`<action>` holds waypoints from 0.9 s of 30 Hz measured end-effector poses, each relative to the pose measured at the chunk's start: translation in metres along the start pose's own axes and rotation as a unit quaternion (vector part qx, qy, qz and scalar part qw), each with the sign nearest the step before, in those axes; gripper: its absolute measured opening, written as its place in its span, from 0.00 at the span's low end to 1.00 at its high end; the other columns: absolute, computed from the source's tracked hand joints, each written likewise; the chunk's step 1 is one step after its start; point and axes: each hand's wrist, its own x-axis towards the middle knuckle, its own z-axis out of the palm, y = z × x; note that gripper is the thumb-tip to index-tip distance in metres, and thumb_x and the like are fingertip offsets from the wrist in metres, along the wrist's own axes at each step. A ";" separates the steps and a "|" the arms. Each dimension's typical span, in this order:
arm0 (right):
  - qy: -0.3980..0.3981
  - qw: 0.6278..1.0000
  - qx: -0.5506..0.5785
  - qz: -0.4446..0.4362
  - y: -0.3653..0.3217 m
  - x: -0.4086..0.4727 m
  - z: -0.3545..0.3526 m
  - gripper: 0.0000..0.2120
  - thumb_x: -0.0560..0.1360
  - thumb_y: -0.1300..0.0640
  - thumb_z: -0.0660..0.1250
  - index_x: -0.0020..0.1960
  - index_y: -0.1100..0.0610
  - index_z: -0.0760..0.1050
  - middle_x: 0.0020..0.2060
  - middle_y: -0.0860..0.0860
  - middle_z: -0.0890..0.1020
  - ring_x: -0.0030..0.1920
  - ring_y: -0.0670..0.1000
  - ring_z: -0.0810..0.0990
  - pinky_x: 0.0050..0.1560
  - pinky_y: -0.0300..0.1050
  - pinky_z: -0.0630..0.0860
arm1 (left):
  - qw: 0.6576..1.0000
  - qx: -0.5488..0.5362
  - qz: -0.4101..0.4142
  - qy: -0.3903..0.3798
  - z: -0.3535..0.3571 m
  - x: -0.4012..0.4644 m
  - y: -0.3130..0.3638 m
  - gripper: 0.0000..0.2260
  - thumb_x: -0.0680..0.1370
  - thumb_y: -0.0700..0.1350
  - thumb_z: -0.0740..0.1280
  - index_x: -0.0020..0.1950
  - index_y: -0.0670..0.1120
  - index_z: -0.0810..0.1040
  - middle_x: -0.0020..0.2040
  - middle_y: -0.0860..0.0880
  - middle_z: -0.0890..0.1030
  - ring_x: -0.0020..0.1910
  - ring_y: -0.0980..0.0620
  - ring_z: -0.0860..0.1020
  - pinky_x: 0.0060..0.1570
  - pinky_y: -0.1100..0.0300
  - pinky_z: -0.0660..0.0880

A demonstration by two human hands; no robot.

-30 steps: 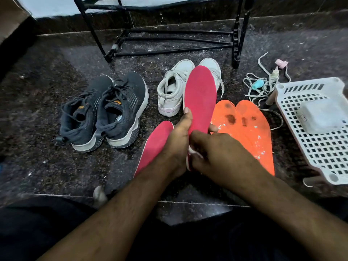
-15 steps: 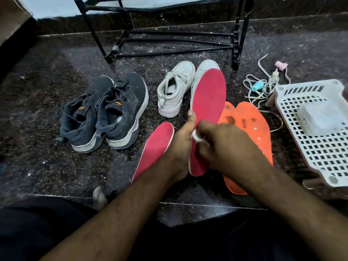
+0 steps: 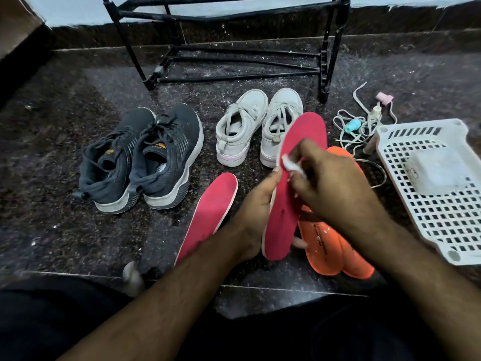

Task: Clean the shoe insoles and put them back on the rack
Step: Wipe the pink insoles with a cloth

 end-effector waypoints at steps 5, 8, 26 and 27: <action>-0.166 0.983 -0.010 -0.078 -0.027 -0.028 0.028 0.10 0.73 0.54 0.64 0.51 0.47 0.65 0.41 0.54 0.82 0.44 0.61 0.81 0.40 0.54 0.76 | 0.990 -0.097 0.066 0.077 -0.016 0.005 0.009 0.32 0.82 0.64 0.51 0.47 0.42 0.86 0.45 0.41 0.84 0.44 0.44 0.81 0.51 0.55 0.78; -0.181 0.980 -0.014 -0.083 -0.024 -0.028 0.025 0.10 0.73 0.52 0.63 0.52 0.45 0.64 0.41 0.53 0.82 0.46 0.60 0.80 0.40 0.54 0.77 | 0.994 -0.052 0.027 0.087 -0.017 0.006 0.007 0.36 0.80 0.69 0.49 0.49 0.41 0.84 0.44 0.42 0.83 0.41 0.46 0.81 0.45 0.58 0.77; -0.191 0.977 -0.026 -0.089 -0.026 -0.029 0.024 0.06 0.72 0.50 0.63 0.49 0.47 0.70 0.41 0.50 0.81 0.45 0.57 0.81 0.42 0.53 0.78 | 0.994 -0.056 0.030 0.088 -0.017 0.006 0.007 0.39 0.80 0.70 0.46 0.58 0.40 0.82 0.55 0.38 0.84 0.51 0.45 0.82 0.52 0.56 0.79; -0.180 0.979 -0.041 -0.084 -0.024 -0.027 0.022 0.07 0.72 0.50 0.64 0.50 0.47 0.71 0.42 0.50 0.82 0.45 0.57 0.81 0.41 0.51 0.77 | 0.995 -0.046 0.022 0.084 -0.015 0.005 0.006 0.37 0.80 0.69 0.48 0.56 0.40 0.82 0.51 0.39 0.85 0.47 0.46 0.83 0.48 0.57 0.79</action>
